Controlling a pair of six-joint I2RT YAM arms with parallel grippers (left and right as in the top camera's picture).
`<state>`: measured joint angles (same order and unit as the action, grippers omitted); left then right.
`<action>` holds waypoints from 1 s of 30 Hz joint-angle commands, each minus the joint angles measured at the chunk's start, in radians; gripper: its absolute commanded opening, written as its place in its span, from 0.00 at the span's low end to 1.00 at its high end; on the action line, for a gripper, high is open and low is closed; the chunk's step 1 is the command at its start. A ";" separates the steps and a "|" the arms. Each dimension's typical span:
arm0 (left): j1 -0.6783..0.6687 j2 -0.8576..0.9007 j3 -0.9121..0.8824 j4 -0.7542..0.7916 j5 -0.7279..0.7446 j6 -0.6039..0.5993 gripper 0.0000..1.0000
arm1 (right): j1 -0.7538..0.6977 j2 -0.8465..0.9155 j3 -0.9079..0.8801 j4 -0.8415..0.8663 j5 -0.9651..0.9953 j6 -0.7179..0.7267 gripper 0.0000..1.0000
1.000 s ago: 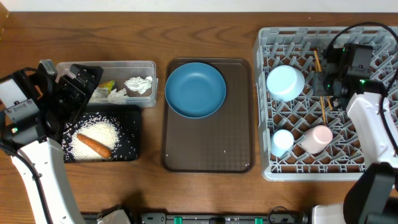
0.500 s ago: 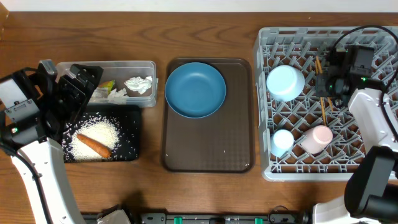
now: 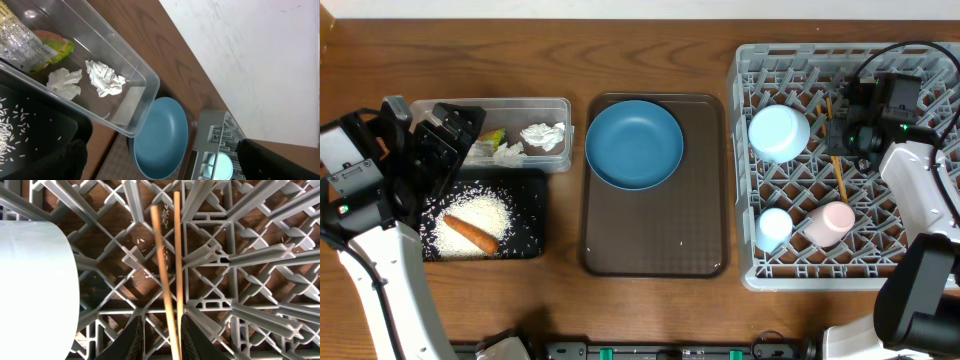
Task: Sort waste into correct bins and load items into the dishwasher rack
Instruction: 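Move the right gripper left to the blue plate's edge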
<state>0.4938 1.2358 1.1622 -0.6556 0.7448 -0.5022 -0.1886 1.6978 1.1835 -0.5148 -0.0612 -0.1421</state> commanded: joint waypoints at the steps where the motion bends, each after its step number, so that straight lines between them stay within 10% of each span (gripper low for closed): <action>1: 0.005 -0.014 0.020 -0.003 0.002 -0.008 0.98 | -0.006 -0.003 0.011 -0.003 -0.051 0.006 0.27; 13: 0.005 -0.014 0.020 -0.003 0.002 -0.008 0.98 | 0.088 -0.203 0.012 -0.010 -0.266 0.106 0.28; 30: 0.004 -0.014 0.020 -0.003 0.002 -0.008 0.98 | 0.709 -0.146 0.012 0.113 -0.203 0.159 0.41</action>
<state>0.4938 1.2358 1.1622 -0.6556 0.7448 -0.5022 0.4591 1.5085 1.1839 -0.4164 -0.3386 -0.0303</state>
